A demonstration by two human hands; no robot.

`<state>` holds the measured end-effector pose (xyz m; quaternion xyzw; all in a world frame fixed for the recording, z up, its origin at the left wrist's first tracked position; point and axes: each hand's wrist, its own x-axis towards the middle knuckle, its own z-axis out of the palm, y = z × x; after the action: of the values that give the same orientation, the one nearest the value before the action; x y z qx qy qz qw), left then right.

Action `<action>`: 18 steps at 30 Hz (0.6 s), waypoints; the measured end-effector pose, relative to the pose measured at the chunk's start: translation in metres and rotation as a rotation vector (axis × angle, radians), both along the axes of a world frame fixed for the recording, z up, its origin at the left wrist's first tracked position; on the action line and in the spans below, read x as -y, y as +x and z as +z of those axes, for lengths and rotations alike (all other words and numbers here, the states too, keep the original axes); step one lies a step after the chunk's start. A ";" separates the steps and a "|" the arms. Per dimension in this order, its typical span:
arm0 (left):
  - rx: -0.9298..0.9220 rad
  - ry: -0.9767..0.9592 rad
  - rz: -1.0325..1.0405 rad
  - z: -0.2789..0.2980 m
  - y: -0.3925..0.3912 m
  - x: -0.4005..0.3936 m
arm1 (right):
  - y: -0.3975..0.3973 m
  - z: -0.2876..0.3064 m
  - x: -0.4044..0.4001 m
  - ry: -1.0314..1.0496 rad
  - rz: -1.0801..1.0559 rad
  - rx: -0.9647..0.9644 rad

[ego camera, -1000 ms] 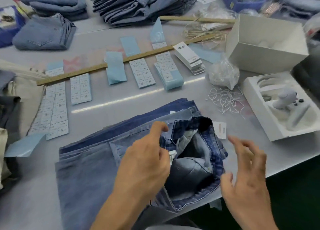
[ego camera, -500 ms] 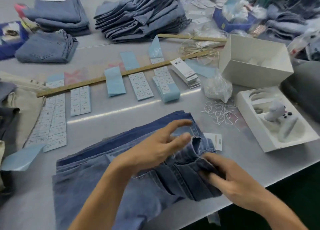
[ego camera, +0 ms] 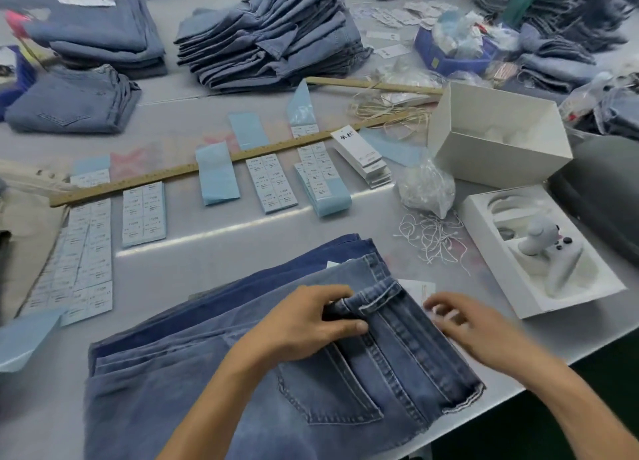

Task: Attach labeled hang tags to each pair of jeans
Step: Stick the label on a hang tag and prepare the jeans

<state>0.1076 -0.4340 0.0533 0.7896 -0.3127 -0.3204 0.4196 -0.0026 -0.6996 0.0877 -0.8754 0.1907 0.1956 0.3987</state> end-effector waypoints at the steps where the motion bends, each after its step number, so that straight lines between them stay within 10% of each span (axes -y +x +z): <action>1: 0.046 0.058 -0.013 -0.004 -0.003 0.009 | -0.003 -0.011 0.001 0.018 0.061 -0.119; 6: 0.245 0.047 -0.054 -0.011 -0.004 0.034 | 0.001 -0.011 0.001 0.090 0.032 0.315; 10: 0.068 0.014 -0.066 -0.012 0.004 0.027 | 0.016 0.005 -0.001 0.428 -0.116 0.578; 18: 0.230 0.355 -0.243 -0.016 0.012 0.045 | -0.001 -0.015 -0.005 0.235 -0.012 -0.061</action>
<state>0.1196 -0.4791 0.0371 0.8388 -0.3899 -0.3266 0.1941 -0.0033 -0.6947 0.0725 -0.8153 0.1836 0.2406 0.4937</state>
